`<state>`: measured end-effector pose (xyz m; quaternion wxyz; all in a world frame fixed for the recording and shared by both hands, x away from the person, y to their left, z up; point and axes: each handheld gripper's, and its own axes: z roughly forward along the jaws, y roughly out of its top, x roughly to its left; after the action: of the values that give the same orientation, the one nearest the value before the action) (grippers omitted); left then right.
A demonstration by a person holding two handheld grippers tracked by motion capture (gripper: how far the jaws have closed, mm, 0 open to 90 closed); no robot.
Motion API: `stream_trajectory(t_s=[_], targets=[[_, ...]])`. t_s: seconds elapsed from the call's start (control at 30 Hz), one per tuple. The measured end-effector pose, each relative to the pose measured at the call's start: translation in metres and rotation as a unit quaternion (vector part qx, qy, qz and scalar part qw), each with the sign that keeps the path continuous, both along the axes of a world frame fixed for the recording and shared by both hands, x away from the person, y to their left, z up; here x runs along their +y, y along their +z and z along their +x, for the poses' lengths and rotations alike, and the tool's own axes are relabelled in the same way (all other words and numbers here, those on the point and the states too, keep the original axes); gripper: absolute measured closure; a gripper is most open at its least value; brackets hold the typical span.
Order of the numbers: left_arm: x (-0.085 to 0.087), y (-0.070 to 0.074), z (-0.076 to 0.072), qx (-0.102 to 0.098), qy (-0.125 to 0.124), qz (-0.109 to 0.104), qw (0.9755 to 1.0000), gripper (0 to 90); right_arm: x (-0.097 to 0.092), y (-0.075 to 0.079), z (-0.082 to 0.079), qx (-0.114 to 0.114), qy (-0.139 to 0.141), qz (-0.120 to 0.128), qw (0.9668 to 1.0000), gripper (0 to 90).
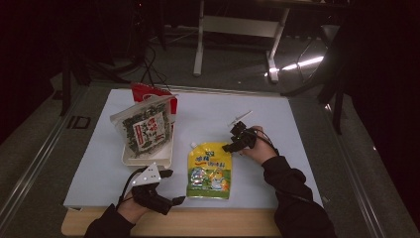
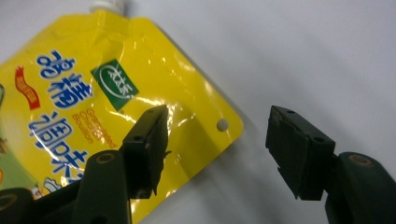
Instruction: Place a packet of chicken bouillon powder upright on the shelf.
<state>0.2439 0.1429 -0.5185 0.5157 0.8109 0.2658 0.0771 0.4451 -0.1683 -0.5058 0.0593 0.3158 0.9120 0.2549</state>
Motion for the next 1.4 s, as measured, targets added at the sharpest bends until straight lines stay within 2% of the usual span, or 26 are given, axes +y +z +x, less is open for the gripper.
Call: stream_trajectory(t_s=[0.23, 0.37, 0.4, 0.43, 0.5, 0.6, 0.67, 0.7, 0.77, 0.8, 0.83, 0.87, 0.93, 1.13, 1.23, 1.3, 1.4], targets=[[0.000, 0.000, 0.000, 0.000, 0.001, 0.001, 1.0000, 2.9, 0.002, -0.007, 0.005, 0.031, 0.007, -0.016, 0.9994, 36.9], [0.000, 0.000, 0.000, 0.000, 0.001, 0.000, 1.0000, 2.9, 0.004, -0.009, 0.007, 0.041, 0.017, -0.016, 0.9989, 42.6], [0.000, 0.000, 0.000, 0.000, 0.002, 0.001, 1.0000, 2.9, 0.005, -0.009, 0.008, 0.048, 0.023, -0.013, 0.9985, 48.7], [0.000, 0.000, 0.000, 0.000, 0.002, 0.000, 1.0000, 2.9, 0.005, -0.008, 0.008, 0.051, 0.026, -0.012, 0.9983, 50.3], [0.000, 0.000, 0.000, 0.000, 0.002, 0.001, 1.0000, 2.9, 0.006, -0.006, 0.008, 0.047, 0.021, -0.015, 0.9985, 54.8], [0.000, 0.000, 0.000, -0.001, 0.001, 0.001, 1.0000, 2.9, 0.005, -0.001, 0.008, 0.039, 0.015, -0.017, 0.9990, 68.6], [0.000, 0.000, 0.000, -0.002, 0.001, 0.001, 1.0000, 2.9, 0.005, 0.002, 0.007, 0.035, 0.021, -0.023, 0.9989, 76.0], [0.000, 0.000, 0.000, -0.002, 0.001, 0.001, 1.0000, 2.9, 0.005, 0.004, 0.006, 0.031, 0.025, -0.030, 0.9988, 83.5], [0.000, 0.000, 0.000, -0.002, 0.002, 0.001, 1.0000, 2.9, 0.007, 0.006, 0.003, 0.026, 0.035, -0.036, 0.9984, 89.8], [0.000, 0.000, 0.000, -0.002, 0.002, 0.001, 1.0000, 2.9, 0.008, 0.007, 0.002, 0.026, 0.045, -0.039, 0.9979, 89.8], [0.000, 0.000, 0.000, -0.002, 0.001, 0.002, 1.0000, 2.9, 0.011, 0.008, -0.001, 0.014, 0.056, -0.051, 0.9971, 90.0], [0.000, 0.000, 0.000, -0.002, 0.001, 0.002, 1.0000, 2.9, 0.011, 0.008, -0.001, 0.014, 0.056, -0.051, 0.9971, 90.0], [0.000, 0.000, 0.000, -0.002, 0.001, 0.002, 1.0000, 2.9, 0.014, 0.013, -0.007, -0.008, 0.066, -0.063, 0.9958, 90.0], [-0.001, 0.001, 0.001, -0.007, 0.001, -0.002, 1.0000, 2.9, 0.014, 0.026, -0.016, -0.028, 0.076, -0.044, 0.9957, 90.0], [-0.001, 0.001, 0.001, -0.011, 0.001, -0.003, 0.9999, 3.0, 0.015, 0.030, -0.020, -0.038, 0.079, -0.043, 0.9952, 90.0], [0.000, 0.003, 0.002, -0.017, 0.002, -0.010, 0.9998, 3.0, 0.017, 0.035, -0.026, -0.053, 0.083, -0.044, 0.9942, 90.0], [0.001, 0.004, 0.003, -0.014, 0.003, -0.014, 0.9998, 3.0, 0.017, 0.041, -0.029, -0.063, 0.086, -0.041, 0.9934, 90.0]])
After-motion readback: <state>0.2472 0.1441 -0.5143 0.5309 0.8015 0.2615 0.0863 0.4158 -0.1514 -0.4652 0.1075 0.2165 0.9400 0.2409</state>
